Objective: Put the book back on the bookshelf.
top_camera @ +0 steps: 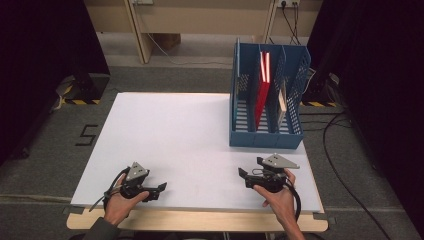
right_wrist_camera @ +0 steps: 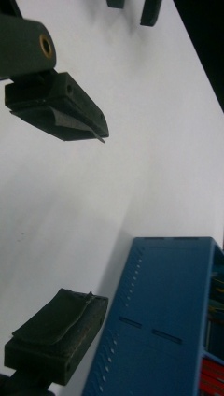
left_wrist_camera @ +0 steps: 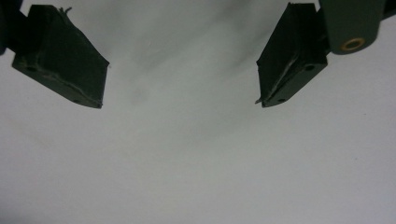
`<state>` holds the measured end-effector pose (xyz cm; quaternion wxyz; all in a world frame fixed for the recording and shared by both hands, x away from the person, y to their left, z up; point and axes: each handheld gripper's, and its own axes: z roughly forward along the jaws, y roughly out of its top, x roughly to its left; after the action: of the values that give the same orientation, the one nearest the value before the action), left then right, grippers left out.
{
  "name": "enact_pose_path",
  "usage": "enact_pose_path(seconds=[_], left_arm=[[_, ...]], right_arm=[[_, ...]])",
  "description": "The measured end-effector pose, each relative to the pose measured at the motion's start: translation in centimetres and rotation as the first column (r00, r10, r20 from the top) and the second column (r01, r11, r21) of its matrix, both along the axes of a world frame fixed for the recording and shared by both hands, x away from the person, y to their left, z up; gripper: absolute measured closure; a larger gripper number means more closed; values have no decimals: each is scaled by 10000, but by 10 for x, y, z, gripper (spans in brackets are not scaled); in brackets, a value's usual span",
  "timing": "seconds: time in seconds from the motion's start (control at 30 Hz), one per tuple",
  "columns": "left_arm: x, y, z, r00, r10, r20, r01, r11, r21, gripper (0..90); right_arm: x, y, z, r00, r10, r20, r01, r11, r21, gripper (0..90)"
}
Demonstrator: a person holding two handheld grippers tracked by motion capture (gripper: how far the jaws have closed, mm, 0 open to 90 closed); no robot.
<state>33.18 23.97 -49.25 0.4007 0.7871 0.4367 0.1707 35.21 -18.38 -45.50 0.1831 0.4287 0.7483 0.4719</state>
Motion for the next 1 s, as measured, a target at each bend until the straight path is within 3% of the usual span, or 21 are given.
enact_pose_path(seconds=[0.33, 0.47, 0.67, 1.0], left_arm=[[-1, 0, -1, 9999, -98, -68, 98, 9999, 84, 151], [-1, -2, -3, 9997, -194, -138, 197, 9996, 188, 151], [-1, -2, -4, 9996, -237, -151, 241, 9994, 233, 151], [-1, -3, -4, 9992, -318, -238, 326, 9989, 335, 151]], right_arm=[[-16, 1, -22, 9969, 95, -784, -122, 9993, -348, 161], [-21, 0, -22, 9969, -5, -793, -69, 9957, -928, 162], [-28, -2, -29, 9927, 25, -1208, -174, 9923, -1228, 167], [-34, 3, -37, 9889, 261, -1462, -512, 9840, -1708, 168]])
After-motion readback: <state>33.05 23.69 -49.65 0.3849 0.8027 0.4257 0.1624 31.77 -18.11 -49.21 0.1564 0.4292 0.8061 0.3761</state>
